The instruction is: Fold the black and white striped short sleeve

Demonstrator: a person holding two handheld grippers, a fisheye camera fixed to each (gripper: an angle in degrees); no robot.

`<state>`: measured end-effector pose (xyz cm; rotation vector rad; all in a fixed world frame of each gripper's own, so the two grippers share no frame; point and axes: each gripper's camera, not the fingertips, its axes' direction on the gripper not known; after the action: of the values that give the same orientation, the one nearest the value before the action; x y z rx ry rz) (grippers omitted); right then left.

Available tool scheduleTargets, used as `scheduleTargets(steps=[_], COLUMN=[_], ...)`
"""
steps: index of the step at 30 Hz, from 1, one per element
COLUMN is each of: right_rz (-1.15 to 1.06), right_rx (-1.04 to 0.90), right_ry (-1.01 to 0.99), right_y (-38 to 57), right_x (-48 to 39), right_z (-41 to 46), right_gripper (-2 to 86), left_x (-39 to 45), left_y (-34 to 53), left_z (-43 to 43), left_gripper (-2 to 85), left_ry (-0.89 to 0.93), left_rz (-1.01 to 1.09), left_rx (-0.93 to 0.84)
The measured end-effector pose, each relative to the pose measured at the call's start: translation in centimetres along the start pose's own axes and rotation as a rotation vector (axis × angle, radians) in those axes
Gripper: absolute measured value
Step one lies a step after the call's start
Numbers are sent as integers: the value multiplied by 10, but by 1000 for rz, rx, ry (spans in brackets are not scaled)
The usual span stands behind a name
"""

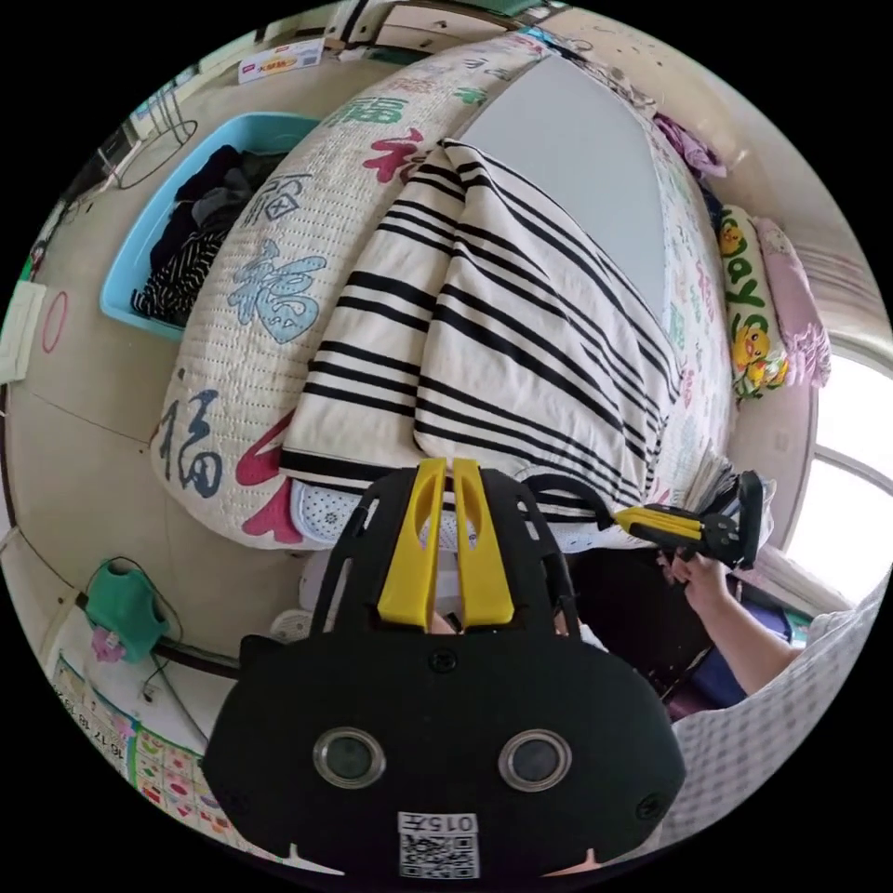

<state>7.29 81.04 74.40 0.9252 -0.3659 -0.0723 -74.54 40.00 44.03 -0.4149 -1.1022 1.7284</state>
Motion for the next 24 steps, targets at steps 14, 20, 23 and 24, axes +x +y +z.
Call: scheduleTargets(steps=[14,20,23,24], right_rz=[-50,-50,-6,19], right_rx=[-76,-135,-136,-116], right_ry=[80,105,77,46], right_y=[-11,-17,-19,-16], right_x=[6,9,15,19], right_z=[39,61,65,64], right_gripper=[5,3,6,8], left_x=[15,29,38,40], left_y=[-2,-16,-25,-28], left_z=[28,54,59,57], left_gripper=[-5,2,14,20], left_ry=[-11,-124,-172,-187], left_rz=[-61,5,27,32], left_rx=[68,-9,-51,-67])
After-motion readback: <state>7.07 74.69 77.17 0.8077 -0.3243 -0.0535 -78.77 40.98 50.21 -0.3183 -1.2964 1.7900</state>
